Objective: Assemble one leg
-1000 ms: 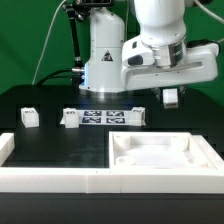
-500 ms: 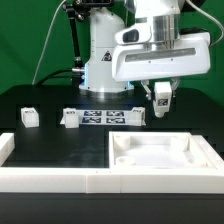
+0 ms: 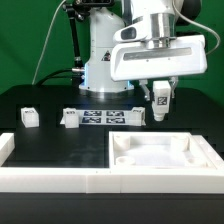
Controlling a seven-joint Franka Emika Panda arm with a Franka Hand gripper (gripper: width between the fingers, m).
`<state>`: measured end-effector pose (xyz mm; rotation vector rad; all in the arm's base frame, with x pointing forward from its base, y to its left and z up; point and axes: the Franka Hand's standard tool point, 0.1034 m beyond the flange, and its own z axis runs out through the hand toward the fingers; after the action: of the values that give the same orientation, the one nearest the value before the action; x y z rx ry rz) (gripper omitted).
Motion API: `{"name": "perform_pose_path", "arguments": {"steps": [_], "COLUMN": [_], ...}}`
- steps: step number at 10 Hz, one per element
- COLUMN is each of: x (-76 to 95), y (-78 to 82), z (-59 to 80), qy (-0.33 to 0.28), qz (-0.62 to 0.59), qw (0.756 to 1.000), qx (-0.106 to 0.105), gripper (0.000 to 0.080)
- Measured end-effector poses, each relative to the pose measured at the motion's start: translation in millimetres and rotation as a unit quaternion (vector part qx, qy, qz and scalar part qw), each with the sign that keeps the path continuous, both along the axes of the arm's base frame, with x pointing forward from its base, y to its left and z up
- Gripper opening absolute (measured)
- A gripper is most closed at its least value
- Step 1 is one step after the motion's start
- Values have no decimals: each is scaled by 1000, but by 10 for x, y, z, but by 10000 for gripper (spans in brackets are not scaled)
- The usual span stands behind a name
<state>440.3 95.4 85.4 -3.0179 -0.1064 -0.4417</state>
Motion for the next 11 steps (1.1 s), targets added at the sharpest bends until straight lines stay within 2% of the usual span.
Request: {"name": "perform_pose_path", "arguments": {"steps": [2,3,5,8,11], "x": [244,474,413,451,845], "y": [52,131,105,107,207], "z": [90,174,130,136,226], "qy": [6,5,3,1,-7], "qz": [10,14,12,15,26], "qw": [1000,1000,1000,1000,999], "qx": [4,11,9,9,17], "gripper": [287,287,287,287,287]}}
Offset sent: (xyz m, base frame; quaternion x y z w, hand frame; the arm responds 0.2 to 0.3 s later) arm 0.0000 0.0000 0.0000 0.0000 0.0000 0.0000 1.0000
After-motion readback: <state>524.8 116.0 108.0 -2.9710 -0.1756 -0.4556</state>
